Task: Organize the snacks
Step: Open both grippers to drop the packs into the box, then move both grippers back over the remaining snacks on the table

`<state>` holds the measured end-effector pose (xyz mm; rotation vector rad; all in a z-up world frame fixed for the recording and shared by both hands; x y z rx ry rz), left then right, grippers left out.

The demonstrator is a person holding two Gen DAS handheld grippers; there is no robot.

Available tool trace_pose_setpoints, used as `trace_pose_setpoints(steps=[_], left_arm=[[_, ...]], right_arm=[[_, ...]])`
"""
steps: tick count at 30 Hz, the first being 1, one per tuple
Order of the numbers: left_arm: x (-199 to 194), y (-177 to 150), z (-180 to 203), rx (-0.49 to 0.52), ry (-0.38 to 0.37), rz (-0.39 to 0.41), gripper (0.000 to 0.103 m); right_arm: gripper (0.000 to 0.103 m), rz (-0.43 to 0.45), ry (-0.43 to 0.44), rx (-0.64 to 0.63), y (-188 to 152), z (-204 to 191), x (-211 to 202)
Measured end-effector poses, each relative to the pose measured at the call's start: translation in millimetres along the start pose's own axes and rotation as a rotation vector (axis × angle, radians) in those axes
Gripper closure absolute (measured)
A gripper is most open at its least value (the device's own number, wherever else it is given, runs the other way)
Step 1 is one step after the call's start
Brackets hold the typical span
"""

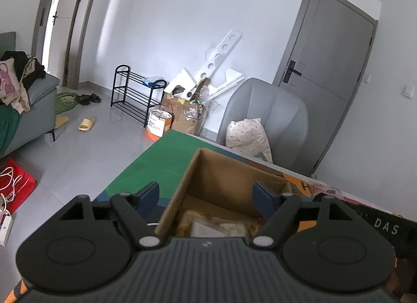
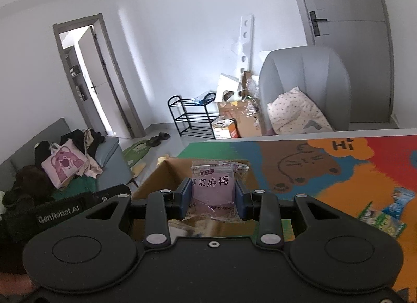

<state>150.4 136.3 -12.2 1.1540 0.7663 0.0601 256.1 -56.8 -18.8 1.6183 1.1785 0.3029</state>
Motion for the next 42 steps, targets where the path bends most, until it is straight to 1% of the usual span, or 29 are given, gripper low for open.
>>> trace_pose_setpoints(steps=[1, 2, 3, 5, 6, 8, 10, 13, 19, 21, 26, 30, 34, 42], left_arm=[[-0.6, 0.5, -1.9, -0.002, 0.004, 0.001, 0.024], [-0.7, 0.9, -3.6, -0.003, 0.007, 0.001, 0.023], [-1.3, 1.1, -5.1, -0.004, 0.013, 0.003, 0.021], [-2.7, 0.0, -7.2, -0.006, 0.026, 0.005, 0.017], [-2.7, -0.4, -8.1, -0.006, 0.03, 0.006, 0.016], [-3.1, -0.4, -9.9, 0.0, 0.034, 0.003, 0.014], [-3.3, -1.1, -7.5, 0.01, 0.033, 0.001, 0.009], [-3.8, -4.6, -2.3, 0.027, 0.031, -0.007, 0.007], [-9.8, -12.8, 15.7, 0.062, -0.005, -0.011, 0.002], [-11.1, -15.4, 22.6, 0.075, -0.018, -0.014, 0.0], [-12.2, -22.8, 39.4, 0.099, -0.064, -0.038, 0.0], [-14.9, -30.9, 55.3, 0.105, -0.088, -0.055, 0.0], [-19.0, -37.9, 74.2, 0.123, -0.12, -0.068, 0.0], [-29.3, -51.9, 104.7, 0.177, -0.165, -0.054, 0.0]], right_arm=[[0.067, 0.002, 0.023, 0.007, 0.4, -1.1, 1.5], [0.059, 0.009, 0.033, 0.018, 1.1, -1.7, 1.1], [0.046, 0.015, 0.027, 0.025, 1.6, -2.0, 1.1], [0.033, 0.034, 0.006, 0.027, 1.7, -1.4, -2.7], [0.031, 0.038, -0.004, 0.03, 1.6, 0.1, -5.0], [0.03, 0.038, -0.013, 0.048, 1.1, 5.7, -9.6], [0.029, 0.04, -0.032, 0.067, -0.8, 11.9, -15.8], [0.023, 0.045, -0.063, 0.078, -3.8, 20.5, -25.6], [0.021, 0.051, -0.116, 0.108, -11.6, 38.5, -47.5], [0.019, 0.056, -0.132, 0.113, -13.1, 43.0, -55.4], [0.012, 0.06, -0.178, 0.128, -20.2, 57.5, -74.8], [0.009, 0.059, -0.211, 0.136, -26.3, 67.9, -90.0], [0.009, 0.063, -0.237, 0.153, -30.6, 80.2, -105.3], [0.008, 0.079, -0.281, 0.176, -37.6, 103.5, -131.9]])
Point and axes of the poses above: each gripper's, at about its wrist camera, not at the fingertips, and x roughly the way its jaws point, z to its right, y to its top, the point moved 2 cm from there along x, roughly the way its jaws point, and after that the axes turned 12 degrees about y, right-handed, at the moved point
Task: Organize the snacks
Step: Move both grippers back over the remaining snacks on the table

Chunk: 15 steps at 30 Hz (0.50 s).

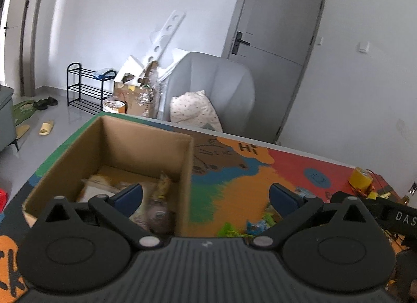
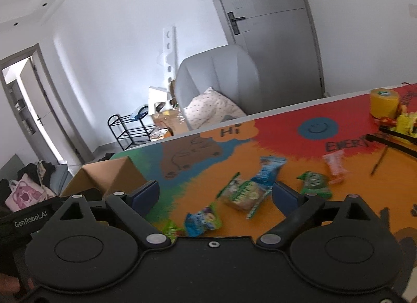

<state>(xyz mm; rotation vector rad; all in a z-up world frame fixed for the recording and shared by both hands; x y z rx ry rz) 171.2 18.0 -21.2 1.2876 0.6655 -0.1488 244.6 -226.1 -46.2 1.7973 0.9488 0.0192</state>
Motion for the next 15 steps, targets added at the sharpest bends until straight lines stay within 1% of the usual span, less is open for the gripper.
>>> trace_pose_setpoints(steps=[4, 12, 15], left_arm=[[0.4, -2.9, 14.9, 0.005, -0.032, -0.004, 0.0], [3.6, -10.0, 46.4, 0.05, -0.086, -0.003, 0.001], [11.0, -13.8, 57.4, 0.061, -0.1, -0.021, 0.002]], right_arm=[[0.008, 0.011, -0.02, 0.018, -0.4, 15.2, -7.9], [0.009, 0.021, -0.05, 0.053, -1.9, 45.1, -15.5], [0.009, 0.024, -0.061, 0.063, -2.3, 55.9, -16.4]])
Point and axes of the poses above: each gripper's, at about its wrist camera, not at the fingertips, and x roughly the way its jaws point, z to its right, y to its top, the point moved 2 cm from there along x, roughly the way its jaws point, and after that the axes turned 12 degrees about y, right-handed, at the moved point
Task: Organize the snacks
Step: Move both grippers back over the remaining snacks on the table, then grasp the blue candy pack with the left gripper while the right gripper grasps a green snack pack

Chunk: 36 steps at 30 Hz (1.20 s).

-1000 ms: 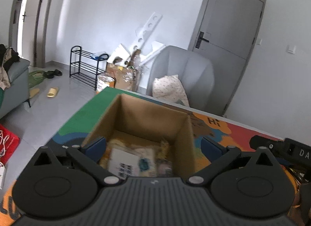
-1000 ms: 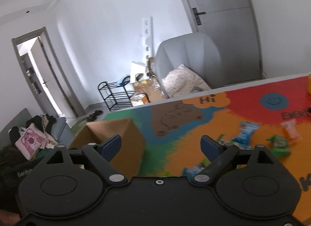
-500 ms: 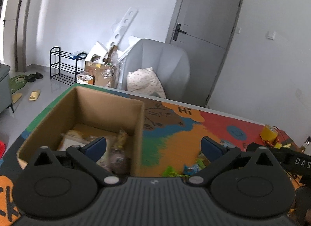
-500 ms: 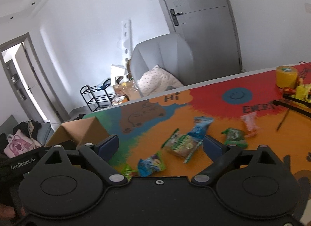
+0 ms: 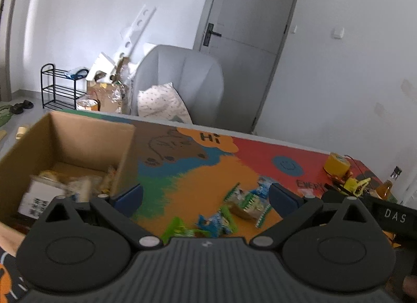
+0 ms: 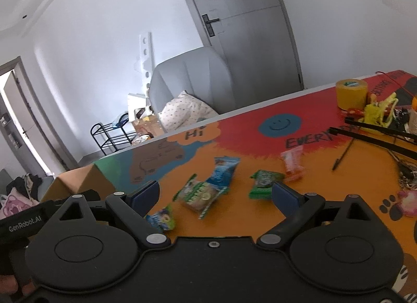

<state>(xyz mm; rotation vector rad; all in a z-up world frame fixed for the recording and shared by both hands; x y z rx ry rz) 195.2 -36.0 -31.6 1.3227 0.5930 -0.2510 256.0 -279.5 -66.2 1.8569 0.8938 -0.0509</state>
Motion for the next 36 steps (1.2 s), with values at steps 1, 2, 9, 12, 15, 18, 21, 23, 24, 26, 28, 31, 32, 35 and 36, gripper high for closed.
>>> trace_pose_setpoints(steps=[1, 2, 9, 12, 15, 18, 21, 23, 24, 26, 28, 31, 32, 35, 36], left_arm=[[2.8, -1.3, 3.0, 0.002, -0.003, -0.008, 0.003], [5.4, -2.5, 5.7, 0.004, -0.005, -0.013, 0.003], [24.2, -9.0, 22.0, 0.021, -0.016, -0.052, 0.012], [32.6, -11.4, 27.6, 0.036, -0.027, -0.072, 0.018], [43.4, -13.9, 33.1, 0.042, -0.032, -0.096, 0.024], [54.3, -18.3, 37.0, 0.044, -0.035, -0.127, 0.031], [65.6, -23.1, 39.3, 0.043, -0.027, -0.158, 0.035], [72.8, -25.6, 39.0, 0.04, -0.016, -0.174, 0.036], [75.9, -26.8, 38.6, 0.037, -0.008, -0.177, 0.036], [81.4, -29.2, 37.8, 0.037, 0.008, -0.184, 0.036], [87.1, -31.5, 36.6, 0.035, 0.018, -0.198, 0.036], [93.2, -34.7, 35.9, 0.037, 0.029, -0.215, 0.036], [94.3, -35.5, 36.5, 0.041, 0.029, -0.219, 0.036], [97.5, -38.6, 37.7, 0.048, 0.02, -0.233, 0.038], [99.2, -39.0, 37.7, 0.047, 0.021, -0.239, 0.041]], right_arm=[[0.009, 0.0, -0.003, 0.004, 0.1, 3.8, 0.3], [0.01, -0.001, -0.006, 0.008, 0.1, 7.3, 0.9], [0.02, -0.019, -0.016, 0.041, -1.1, 28.5, 13.0], [0.025, -0.024, -0.015, 0.055, -1.0, 33.4, 20.5], [0.028, -0.033, -0.012, 0.053, -1.0, 37.2, 27.9], [0.03, -0.042, -0.018, 0.059, -1.4, 42.9, 35.8], [0.031, -0.057, -0.018, 0.074, -3.7, 49.4, 44.0], [0.031, -0.063, -0.02, 0.079, -5.3, 53.1, 48.7], [0.031, -0.066, -0.021, 0.081, -5.7, 55.0, 51.1], [0.031, -0.069, -0.025, 0.084, -5.2, 58.5, 54.9], [0.031, -0.067, -0.029, 0.094, -3.9, 63.0, 58.4], [0.031, -0.066, -0.034, 0.101, -2.2, 67.0, 63.7], [0.031, -0.066, -0.036, 0.101, -2.1, 68.0, 65.8], [0.031, -0.068, -0.041, 0.1, -2.2, 70.3, 72.1], [0.032, -0.07, -0.043, 0.094, -2.0, 70.4, 74.5]])
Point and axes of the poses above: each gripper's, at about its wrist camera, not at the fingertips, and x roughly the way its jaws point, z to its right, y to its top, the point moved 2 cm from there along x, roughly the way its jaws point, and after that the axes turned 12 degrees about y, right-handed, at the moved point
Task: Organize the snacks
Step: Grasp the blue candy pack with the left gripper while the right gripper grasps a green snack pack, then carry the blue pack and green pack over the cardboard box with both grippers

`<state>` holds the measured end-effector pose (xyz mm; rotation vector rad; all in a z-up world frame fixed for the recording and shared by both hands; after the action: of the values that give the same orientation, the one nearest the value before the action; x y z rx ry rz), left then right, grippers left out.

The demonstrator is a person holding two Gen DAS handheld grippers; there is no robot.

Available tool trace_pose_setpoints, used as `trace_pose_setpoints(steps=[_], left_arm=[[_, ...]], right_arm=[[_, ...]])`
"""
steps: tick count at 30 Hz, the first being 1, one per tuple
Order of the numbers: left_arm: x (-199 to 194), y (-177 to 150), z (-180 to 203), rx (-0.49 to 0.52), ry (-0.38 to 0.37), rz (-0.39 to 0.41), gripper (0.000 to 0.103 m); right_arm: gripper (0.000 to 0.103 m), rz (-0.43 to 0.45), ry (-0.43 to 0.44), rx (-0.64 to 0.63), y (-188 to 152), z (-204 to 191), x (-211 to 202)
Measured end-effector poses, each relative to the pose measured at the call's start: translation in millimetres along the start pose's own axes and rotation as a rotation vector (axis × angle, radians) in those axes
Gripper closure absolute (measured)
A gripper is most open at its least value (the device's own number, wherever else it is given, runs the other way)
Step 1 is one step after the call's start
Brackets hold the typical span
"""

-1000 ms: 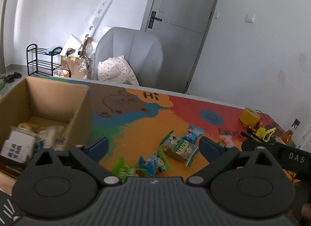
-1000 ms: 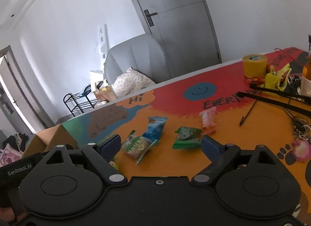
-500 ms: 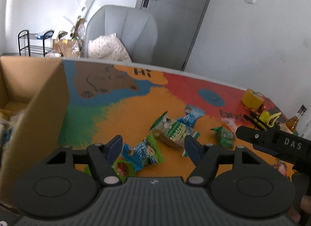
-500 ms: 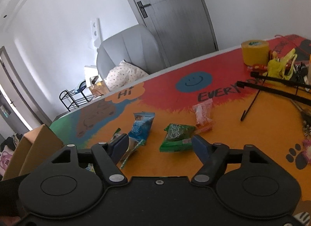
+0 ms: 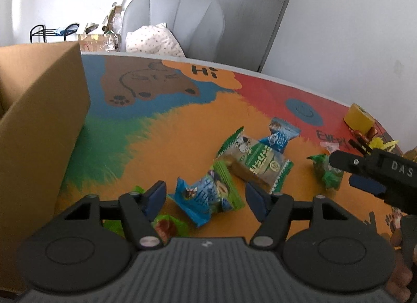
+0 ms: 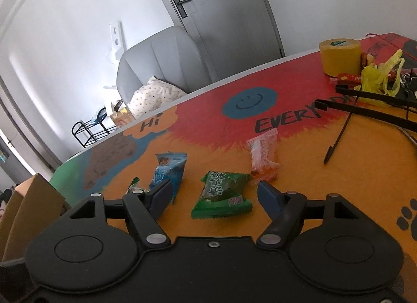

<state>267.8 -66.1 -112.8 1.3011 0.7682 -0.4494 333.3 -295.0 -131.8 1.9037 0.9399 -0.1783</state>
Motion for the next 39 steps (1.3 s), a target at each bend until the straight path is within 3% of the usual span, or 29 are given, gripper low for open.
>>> trace_pose_setpoints(steps=[2, 4, 6, 7, 8, 14, 39], left_arm=[[2.9, -0.2, 0.0, -0.001, 0.006, -0.004, 0.048], [3.7, 0.3, 0.3, 0.005, 0.011, -0.001, 0.062], [4.2, 0.8, -0.8, 0.002, 0.004, -0.004, 0.069], [4.2, 1.4, -1.8, -0.002, 0.0, -0.004, 0.07], [4.4, 1.7, -2.6, -0.006, -0.003, -0.005, 0.07], [-0.5, 1.7, -2.4, -0.006, -0.01, 0.014, 0.072], [-75.1, 11.1, -20.7, -0.028, -0.027, 0.166, 0.072]], right_arm=[[0.032, -0.001, -0.007, -0.008, 0.7, 0.3, 4.3], [0.032, -0.005, -0.009, -0.005, 0.8, 1.6, 8.4], [0.04, -0.016, -0.02, -0.002, 0.2, 3.3, 13.3], [0.044, -0.024, -0.027, -0.003, -0.7, 3.8, 15.6], [0.059, -0.037, -0.035, -0.003, -2.1, 4.1, 17.9], [0.073, -0.04, -0.03, -0.006, -5.9, 1.0, 7.8], [0.075, 0.073, 0.058, -0.077, -1.4, -54.0, -50.7]])
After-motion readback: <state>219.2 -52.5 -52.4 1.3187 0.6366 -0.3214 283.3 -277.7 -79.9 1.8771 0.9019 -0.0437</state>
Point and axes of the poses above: each gripper's, at about its wrist camera, not at the fingertips, and x roughly the way its jaws point, z to its right, y to its top, the point moved 2 cm from there along x, roughly the way its jaws point, and after that the axes turned 12 degrees about y, right-handed, at the moved point
